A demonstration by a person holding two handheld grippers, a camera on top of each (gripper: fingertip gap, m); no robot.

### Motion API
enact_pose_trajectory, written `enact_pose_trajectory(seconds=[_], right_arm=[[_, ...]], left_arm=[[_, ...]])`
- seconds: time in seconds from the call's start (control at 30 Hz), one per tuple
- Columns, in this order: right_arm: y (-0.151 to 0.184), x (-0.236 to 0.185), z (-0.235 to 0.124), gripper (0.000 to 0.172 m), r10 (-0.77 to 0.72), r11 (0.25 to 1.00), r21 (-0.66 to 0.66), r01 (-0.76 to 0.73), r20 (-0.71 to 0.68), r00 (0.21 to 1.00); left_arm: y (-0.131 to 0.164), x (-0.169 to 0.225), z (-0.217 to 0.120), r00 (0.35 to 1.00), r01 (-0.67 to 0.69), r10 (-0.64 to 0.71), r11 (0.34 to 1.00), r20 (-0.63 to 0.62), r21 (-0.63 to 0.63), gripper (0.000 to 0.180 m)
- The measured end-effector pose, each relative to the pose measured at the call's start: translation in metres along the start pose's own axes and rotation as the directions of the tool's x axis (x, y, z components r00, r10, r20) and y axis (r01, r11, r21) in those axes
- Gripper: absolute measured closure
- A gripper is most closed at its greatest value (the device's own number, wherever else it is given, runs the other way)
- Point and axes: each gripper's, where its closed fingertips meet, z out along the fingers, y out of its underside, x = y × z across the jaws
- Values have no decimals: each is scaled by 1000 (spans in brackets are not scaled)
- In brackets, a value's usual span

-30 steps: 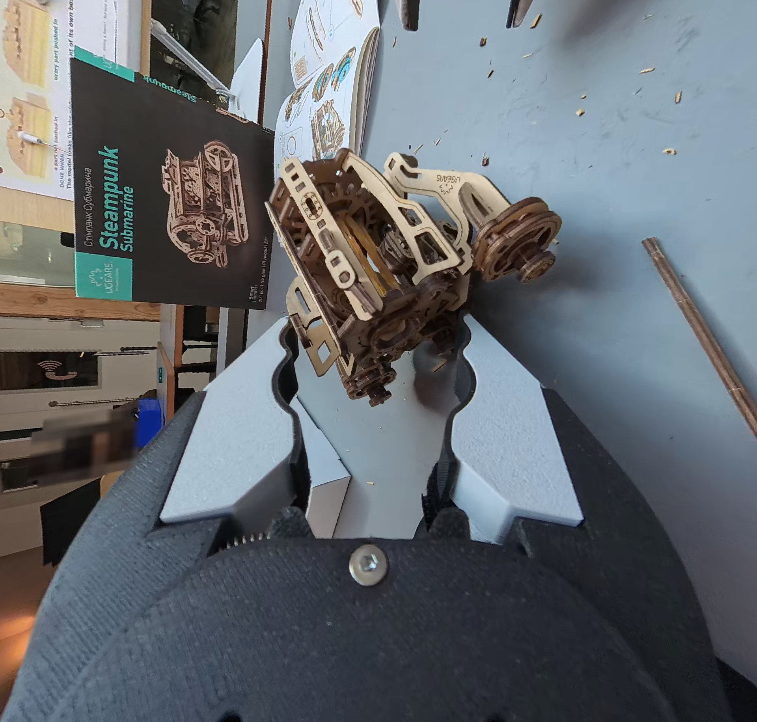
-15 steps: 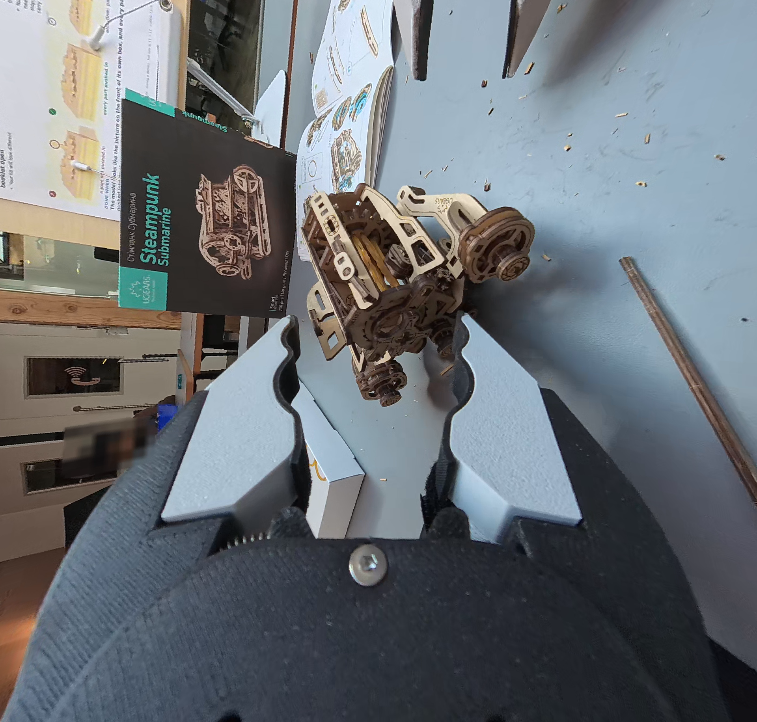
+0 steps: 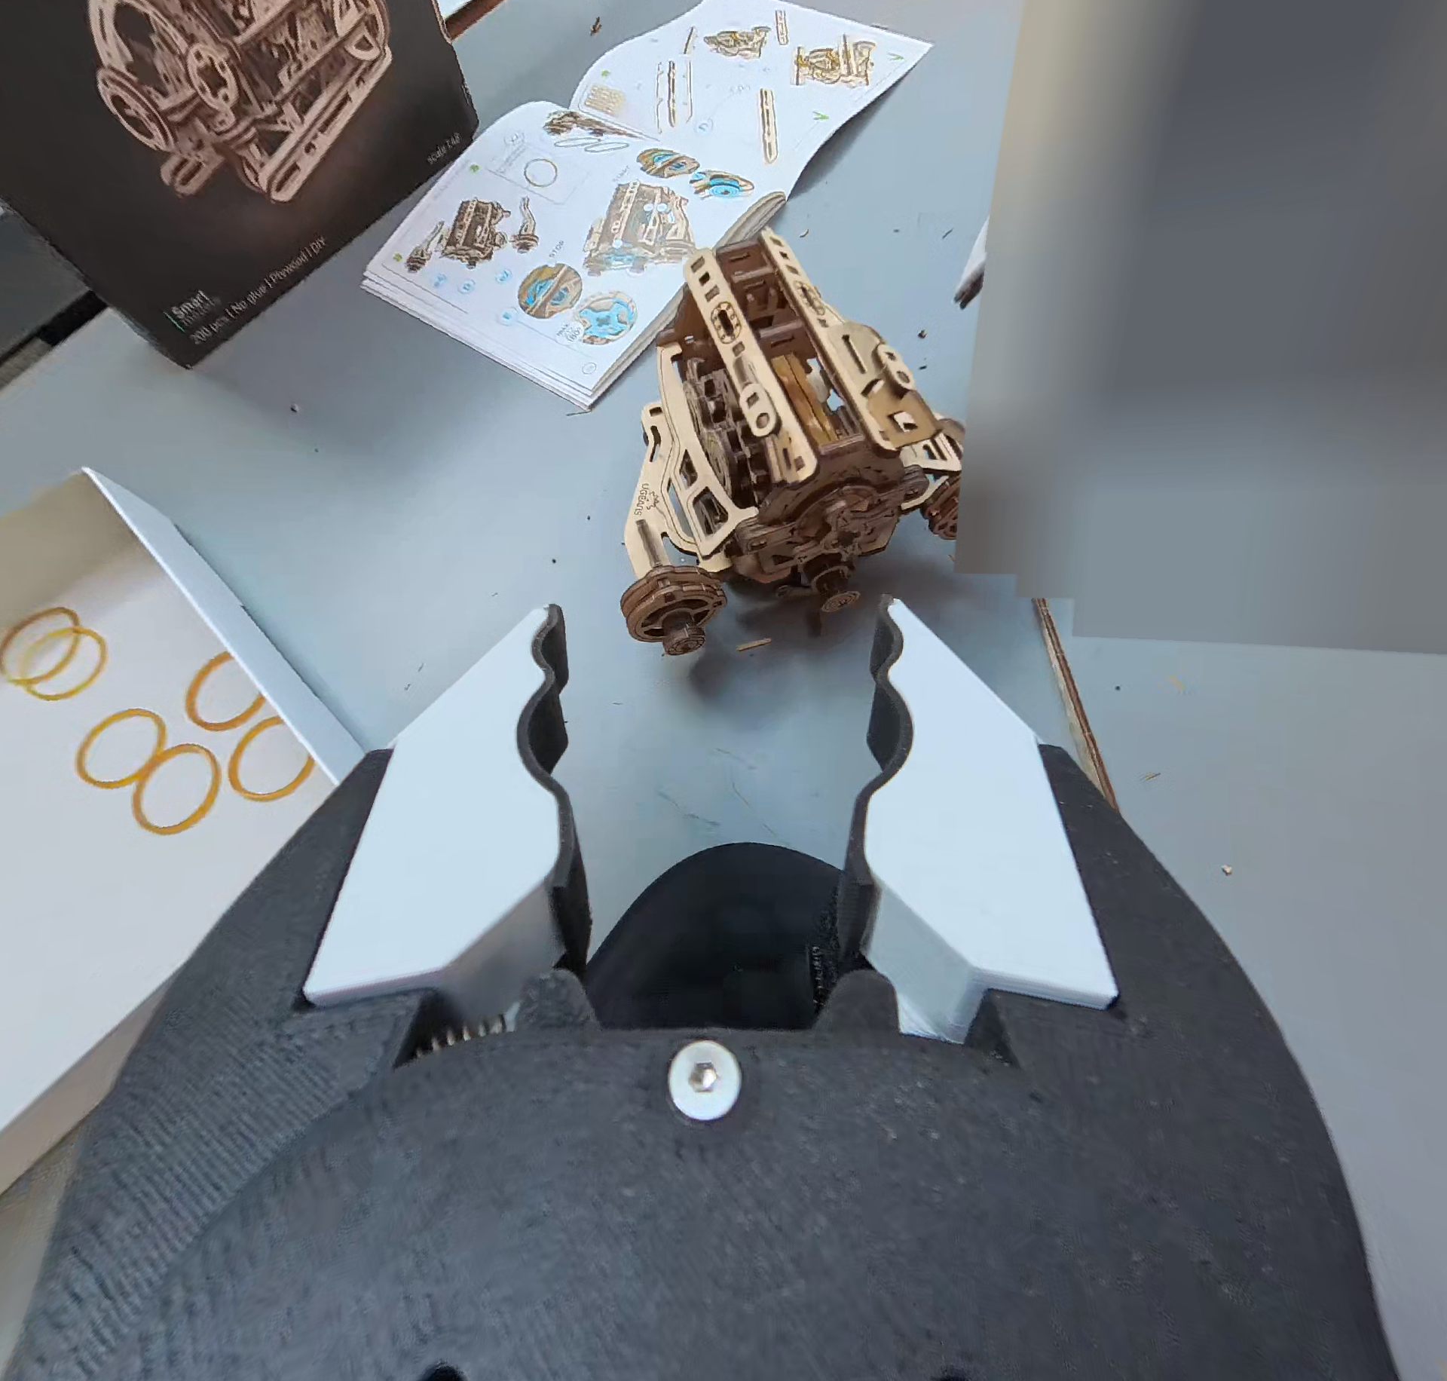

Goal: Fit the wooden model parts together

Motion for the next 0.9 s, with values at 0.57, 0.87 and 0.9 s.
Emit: enact_pose_trajectory(seconds=[0.57, 0.87, 0.9], right_arm=[[7, -9, 41, 101, 503, 855, -91, -510, -92, 859], [10, 10, 34, 110, 478, 870, -84, -486, -99, 873], [12, 11, 33, 110, 488, 865, -87, -495, -93, 868]], left_arm=[[6, 3, 20, 952, 67, -65, 998, -299, -4, 113], [8, 12, 12, 935, 121, -119, 993, -333, -14, 112], [9, 13, 10, 928, 139, -136, 990, -346, -18, 113]])
